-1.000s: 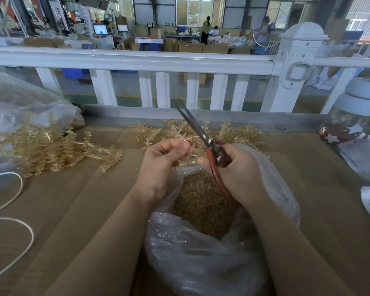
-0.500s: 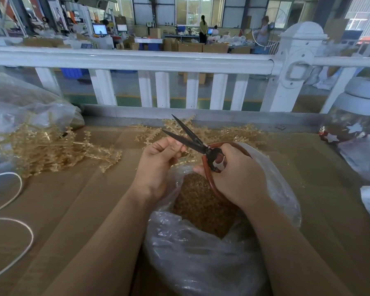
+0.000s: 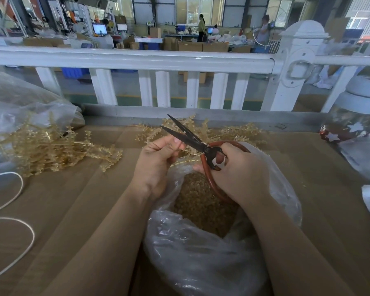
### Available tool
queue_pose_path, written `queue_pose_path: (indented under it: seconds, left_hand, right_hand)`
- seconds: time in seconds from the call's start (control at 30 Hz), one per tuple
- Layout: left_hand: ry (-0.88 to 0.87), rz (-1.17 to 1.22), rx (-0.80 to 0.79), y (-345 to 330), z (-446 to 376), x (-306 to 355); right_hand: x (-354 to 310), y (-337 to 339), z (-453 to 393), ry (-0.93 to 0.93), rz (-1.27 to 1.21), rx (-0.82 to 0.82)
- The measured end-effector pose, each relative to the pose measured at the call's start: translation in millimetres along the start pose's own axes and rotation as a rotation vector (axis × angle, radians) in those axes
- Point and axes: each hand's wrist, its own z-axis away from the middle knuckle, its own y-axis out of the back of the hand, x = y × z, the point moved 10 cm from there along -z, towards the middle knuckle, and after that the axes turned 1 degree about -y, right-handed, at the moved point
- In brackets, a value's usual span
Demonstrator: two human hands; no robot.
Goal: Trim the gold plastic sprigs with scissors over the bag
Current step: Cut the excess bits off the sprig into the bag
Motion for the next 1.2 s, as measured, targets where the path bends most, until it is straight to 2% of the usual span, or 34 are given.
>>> queue_pose_path:
  seconds: [0.67,0.77,1.03,1.2]
  left_hand:
    - [0.018,0.000,0.039,6,0,-3]
    - [0.018,-0.032,0.051,7,0,-4]
    - [-0.022,-0.229,-0.038,-13,4,-6]
    - [-0.019,-0.235,-0.056,-16,5,-7]
  right_hand:
    - [3,-4,1,0.010,-0.102,0.016]
    - [7,-10,1,-0.038,-0.180,-0.033]
    - [24,-29,1,-0.244,-0.515,-0.091]
    - [24,-31,0,-0.230,-0.548,-0.084]
